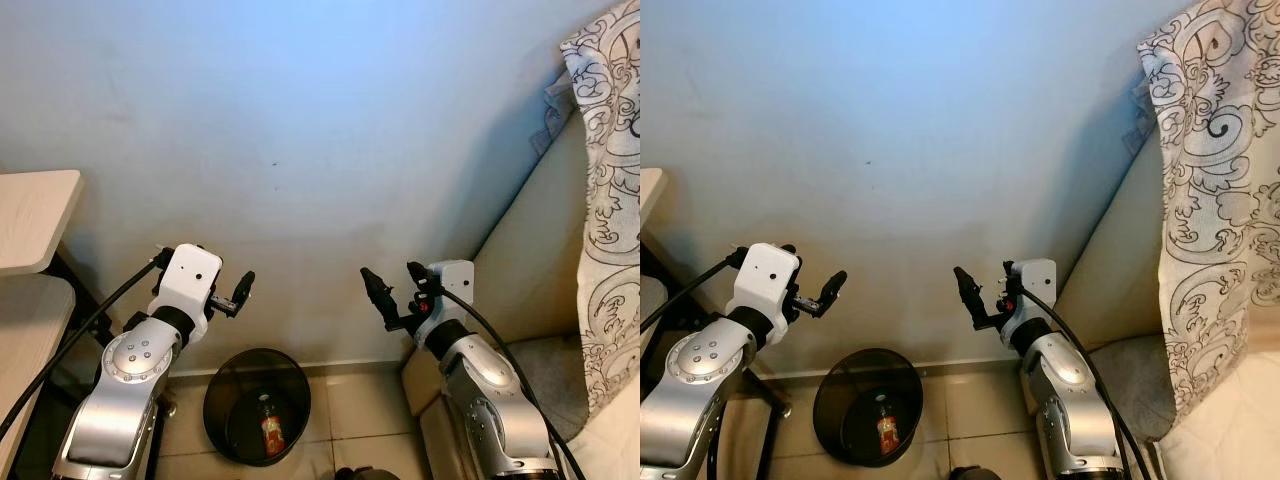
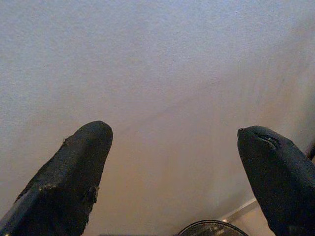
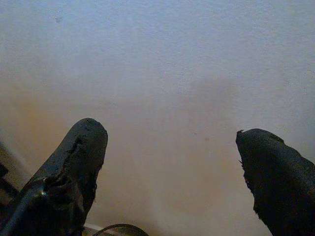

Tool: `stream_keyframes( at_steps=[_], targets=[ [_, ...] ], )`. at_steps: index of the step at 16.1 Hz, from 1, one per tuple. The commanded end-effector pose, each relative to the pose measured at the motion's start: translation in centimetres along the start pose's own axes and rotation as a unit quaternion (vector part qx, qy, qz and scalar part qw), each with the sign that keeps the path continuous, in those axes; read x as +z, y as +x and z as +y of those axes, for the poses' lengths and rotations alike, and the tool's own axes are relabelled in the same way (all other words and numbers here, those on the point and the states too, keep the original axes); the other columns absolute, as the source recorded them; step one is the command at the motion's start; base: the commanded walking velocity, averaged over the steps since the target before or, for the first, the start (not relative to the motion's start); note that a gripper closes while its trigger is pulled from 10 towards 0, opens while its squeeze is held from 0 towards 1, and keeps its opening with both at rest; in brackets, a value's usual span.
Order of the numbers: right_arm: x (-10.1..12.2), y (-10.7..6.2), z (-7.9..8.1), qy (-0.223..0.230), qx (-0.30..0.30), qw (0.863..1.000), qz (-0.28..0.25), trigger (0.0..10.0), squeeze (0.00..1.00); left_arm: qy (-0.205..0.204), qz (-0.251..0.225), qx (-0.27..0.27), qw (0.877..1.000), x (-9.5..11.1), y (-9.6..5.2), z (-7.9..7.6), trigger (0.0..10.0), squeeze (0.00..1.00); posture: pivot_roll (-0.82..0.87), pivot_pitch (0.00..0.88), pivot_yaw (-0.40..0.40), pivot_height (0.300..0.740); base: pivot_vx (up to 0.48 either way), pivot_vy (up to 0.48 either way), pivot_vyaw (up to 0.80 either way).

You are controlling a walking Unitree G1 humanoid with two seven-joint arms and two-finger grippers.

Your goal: Clean up the room

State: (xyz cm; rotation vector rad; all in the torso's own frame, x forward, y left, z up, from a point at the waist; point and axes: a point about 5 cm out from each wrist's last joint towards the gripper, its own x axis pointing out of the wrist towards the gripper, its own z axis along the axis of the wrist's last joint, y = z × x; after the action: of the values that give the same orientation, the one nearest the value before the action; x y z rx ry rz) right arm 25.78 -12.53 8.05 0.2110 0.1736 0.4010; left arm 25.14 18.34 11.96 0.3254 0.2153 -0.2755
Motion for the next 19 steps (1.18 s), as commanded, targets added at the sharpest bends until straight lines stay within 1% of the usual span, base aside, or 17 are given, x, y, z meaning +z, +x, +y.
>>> stream_keyframes(
  at_steps=[1, 4, 9, 13, 19],
  targets=[
    [0.43, -0.11, 0.22, 0.001, 0.015, 1.000, -0.003, 10.0, 1.00, 0.002, -0.001, -0.001, 1.000, 0.19, -0.09, 0.10, 10.0, 0.00, 0.02, 0.000, -0.012, 0.740, 0.000, 0.000, -0.78],
    [0.36, -0.32, 0.65, 0.003, 0.045, 0.999, 0.007, 10.0, 1.00, 0.001, 0.000, -0.005, 1.000, 0.16, -0.09, 0.02, 10.0, 0.00, 0.02, 0.000, -0.015, 0.740, 0.000, 0.000, -0.78],
    [0.46, -0.34, 0.11, 0.013, 0.028, 1.000, 0.004, 10.0, 1.00, 0.001, 0.000, -0.009, 1.000, 0.14, -0.06, -0.06, 10.0, 0.00, 0.02, 0.000, -0.017, 0.740, 0.000, 0.000, -0.78],
    [0.54, -0.48, 0.43, 0.011, 0.056, 0.998, 0.007, 10.0, 1.00, 0.001, -0.001, -0.011, 1.000, 0.11, -0.07, -0.14, 10.0, 0.00, 0.02, 0.000, -0.020, 0.740, 0.000, 0.000, -0.78],
    [0.51, -0.51, 0.30, 0.011, 0.051, 0.999, 0.007, 10.0, 1.00, 0.000, -0.005, -0.011, 1.000, 0.17, -0.01, -0.30, 10.0, 0.00, 0.02, 0.000, -0.023, 0.740, 0.000, 0.000, -0.77]
  ],
)
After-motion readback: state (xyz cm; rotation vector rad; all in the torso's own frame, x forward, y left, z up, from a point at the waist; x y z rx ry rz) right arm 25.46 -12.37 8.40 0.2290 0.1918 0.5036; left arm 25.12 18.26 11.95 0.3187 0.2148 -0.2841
